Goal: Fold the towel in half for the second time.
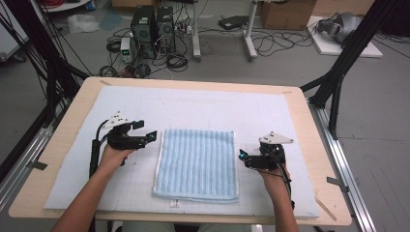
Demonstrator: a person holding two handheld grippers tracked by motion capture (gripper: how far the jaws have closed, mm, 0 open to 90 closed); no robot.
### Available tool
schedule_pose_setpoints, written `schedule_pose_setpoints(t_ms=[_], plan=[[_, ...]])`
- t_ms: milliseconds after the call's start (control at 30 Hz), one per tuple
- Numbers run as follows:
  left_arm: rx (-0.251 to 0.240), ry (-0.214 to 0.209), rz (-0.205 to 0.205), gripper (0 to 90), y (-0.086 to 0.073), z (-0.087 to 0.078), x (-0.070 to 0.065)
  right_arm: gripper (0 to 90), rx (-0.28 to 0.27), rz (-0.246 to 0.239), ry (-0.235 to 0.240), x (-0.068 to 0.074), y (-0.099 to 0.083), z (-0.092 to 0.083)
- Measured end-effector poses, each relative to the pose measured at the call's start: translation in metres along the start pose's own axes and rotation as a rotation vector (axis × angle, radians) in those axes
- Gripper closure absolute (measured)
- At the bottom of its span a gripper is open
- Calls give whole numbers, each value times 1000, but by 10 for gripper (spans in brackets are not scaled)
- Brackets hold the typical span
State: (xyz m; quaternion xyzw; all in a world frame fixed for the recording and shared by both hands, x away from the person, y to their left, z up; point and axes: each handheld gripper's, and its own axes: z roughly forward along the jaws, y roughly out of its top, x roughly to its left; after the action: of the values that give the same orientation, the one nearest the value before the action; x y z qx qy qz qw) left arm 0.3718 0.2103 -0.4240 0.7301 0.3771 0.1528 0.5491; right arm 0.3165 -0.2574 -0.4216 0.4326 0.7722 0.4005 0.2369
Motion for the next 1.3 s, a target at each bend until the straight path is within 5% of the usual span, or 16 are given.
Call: schedule_pose_setpoints(t_ms=[167, 500, 633, 767, 867, 1033, 1300], plan=[[55, 55, -15, 296, 5, 18, 6, 112, 12, 4, -3, 0, -1, 1], [173, 23, -46, 369, 6, 55, 9, 112, 30, 5, 2, 1, -2, 4], [238, -5, -40, 403, -3, 66, 9, 112, 31, 15, 4, 0, -2, 4], [274, -3, 5, 545, -1, 69, 7, 112, 37, 12, 7, 0, -3, 5], [281, -11, 52, 640, -2, 72, 3, 112, 41, 6, 5, 1, -3, 6], [275, -53, 64, 830, -2, 71, 2, 112, 38, 10, -4, 0, -3, 6], [273, -62, 55, 854, -1, 69, 3, 112, 5, 53, 23, -2, 7, 14]])
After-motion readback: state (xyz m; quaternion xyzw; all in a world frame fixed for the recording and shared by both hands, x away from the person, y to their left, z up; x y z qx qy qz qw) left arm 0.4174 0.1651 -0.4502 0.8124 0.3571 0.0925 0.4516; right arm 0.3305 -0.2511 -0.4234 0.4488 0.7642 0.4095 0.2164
